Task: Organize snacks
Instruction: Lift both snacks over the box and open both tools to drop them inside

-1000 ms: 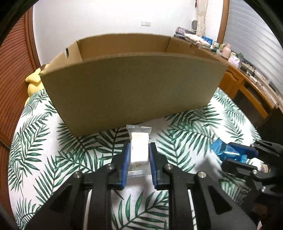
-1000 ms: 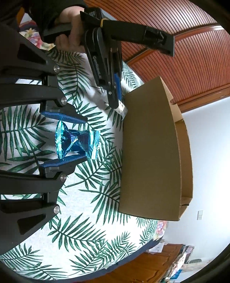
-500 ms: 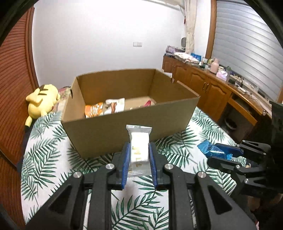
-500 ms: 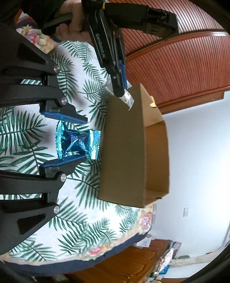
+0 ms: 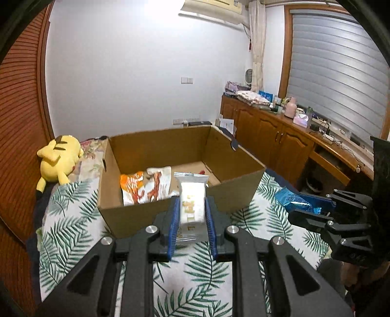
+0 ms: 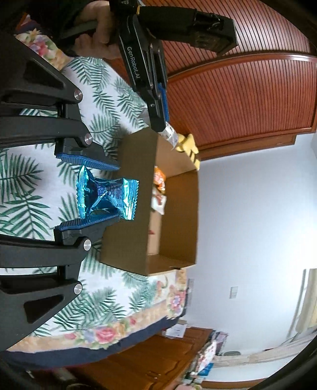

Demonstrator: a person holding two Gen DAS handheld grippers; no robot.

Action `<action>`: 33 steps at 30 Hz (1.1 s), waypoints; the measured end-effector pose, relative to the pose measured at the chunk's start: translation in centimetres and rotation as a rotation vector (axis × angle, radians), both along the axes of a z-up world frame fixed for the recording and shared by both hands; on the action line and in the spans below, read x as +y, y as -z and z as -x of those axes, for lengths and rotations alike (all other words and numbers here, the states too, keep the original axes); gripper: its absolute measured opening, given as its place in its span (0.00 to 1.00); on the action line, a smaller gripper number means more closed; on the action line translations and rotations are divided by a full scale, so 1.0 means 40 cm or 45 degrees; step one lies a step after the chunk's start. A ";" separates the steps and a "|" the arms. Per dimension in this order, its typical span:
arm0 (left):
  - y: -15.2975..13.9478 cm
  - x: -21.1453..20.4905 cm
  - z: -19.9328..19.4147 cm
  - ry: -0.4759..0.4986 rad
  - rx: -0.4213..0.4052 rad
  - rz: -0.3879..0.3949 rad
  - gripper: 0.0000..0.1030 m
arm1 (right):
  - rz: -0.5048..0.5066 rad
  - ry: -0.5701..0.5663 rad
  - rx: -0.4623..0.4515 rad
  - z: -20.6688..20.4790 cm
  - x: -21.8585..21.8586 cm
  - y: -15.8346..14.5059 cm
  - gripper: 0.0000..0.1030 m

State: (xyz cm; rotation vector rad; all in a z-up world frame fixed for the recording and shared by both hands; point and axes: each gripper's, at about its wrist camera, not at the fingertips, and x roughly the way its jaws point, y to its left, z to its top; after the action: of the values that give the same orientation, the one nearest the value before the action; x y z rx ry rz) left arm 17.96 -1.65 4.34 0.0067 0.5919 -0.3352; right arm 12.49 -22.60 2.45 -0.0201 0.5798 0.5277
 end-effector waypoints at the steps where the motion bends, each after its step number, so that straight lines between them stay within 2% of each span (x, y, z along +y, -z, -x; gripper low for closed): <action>1: -0.007 0.001 -0.006 0.000 -0.009 0.000 0.18 | 0.003 -0.005 -0.014 -0.006 0.004 -0.012 0.35; 7: -0.038 0.022 -0.056 -0.031 -0.054 0.020 0.18 | 0.016 -0.033 -0.076 -0.055 0.026 -0.063 0.35; 14: -0.043 0.034 -0.141 -0.056 -0.061 0.014 0.18 | 0.019 -0.057 -0.103 -0.129 0.058 -0.086 0.35; 23: 0.025 0.049 -0.262 -0.086 0.016 -0.005 0.18 | 0.039 -0.082 -0.089 -0.222 0.093 -0.068 0.35; 33: 0.102 0.048 -0.336 -0.116 0.096 -0.031 0.19 | 0.040 -0.097 -0.009 -0.322 0.127 0.003 0.35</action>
State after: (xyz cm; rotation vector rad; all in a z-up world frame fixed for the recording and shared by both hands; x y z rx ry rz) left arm 31.40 0.28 0.28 -0.0091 0.6692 -0.2409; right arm 25.39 -17.50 2.34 -0.0738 0.5821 0.5920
